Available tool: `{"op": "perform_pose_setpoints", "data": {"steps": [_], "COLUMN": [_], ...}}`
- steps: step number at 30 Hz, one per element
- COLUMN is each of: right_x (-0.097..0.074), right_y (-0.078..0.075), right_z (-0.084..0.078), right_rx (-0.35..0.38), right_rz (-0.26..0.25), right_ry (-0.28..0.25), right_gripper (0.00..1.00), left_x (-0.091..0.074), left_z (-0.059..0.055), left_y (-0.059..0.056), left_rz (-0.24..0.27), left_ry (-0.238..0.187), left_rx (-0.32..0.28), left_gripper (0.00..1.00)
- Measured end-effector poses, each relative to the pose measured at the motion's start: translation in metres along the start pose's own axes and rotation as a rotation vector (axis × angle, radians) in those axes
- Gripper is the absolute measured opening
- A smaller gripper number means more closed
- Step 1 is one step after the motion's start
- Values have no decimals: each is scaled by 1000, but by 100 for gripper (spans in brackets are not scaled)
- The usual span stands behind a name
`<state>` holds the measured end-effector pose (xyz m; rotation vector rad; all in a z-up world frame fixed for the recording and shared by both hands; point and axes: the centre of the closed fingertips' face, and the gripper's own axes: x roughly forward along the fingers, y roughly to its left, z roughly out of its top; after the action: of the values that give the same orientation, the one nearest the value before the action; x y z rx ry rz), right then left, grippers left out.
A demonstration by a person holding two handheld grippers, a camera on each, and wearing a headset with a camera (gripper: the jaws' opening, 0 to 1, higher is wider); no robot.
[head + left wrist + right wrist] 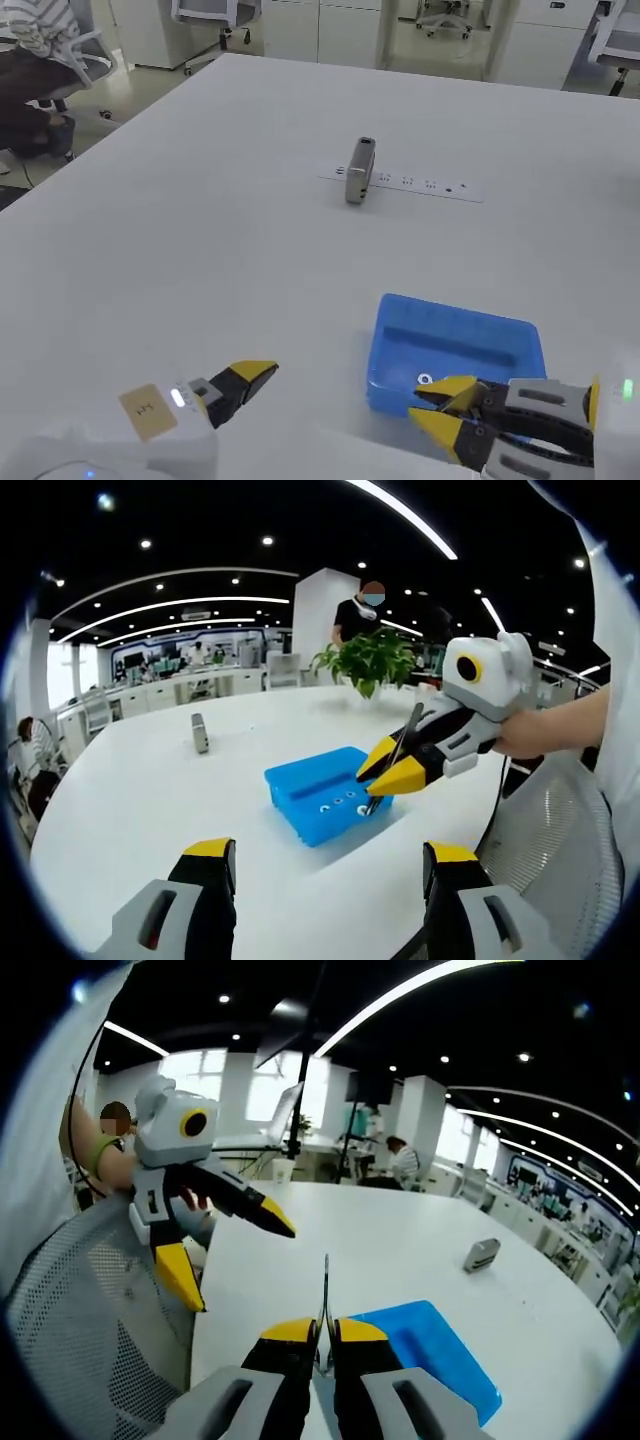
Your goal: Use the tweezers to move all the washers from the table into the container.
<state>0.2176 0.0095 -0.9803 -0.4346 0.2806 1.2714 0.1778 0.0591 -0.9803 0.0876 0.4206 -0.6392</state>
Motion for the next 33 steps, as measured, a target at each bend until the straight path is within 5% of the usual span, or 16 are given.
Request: {"op": "perform_pose_setpoints", "data": {"steps": [5,8,17,22,33], "right_x": [6,11,26,36,57], "right_y": [-19,-31,-66,-74,-84], "right_z": [3,-1,-1,-13,-32], "right_rx": [66,104,281,384,460], "right_rz": [-26,-42,-71,-59,-37], "right_ry": [-25,-19,-86,-70,-39], "right_gripper": [3,3,3,3,3], "left_x": [-1,-2,-2,-2,-3], "left_z": [1,13,11,10,10], "left_y": [0,-4,-1,-1,0], "left_rz": [2,-24,-14,-8,-9], "left_ry": [-6,-71,-63,-58,-63], "left_rx": [-4,-37,-46,-39,-52], "left_gripper": [78,82,82,81,80]}}
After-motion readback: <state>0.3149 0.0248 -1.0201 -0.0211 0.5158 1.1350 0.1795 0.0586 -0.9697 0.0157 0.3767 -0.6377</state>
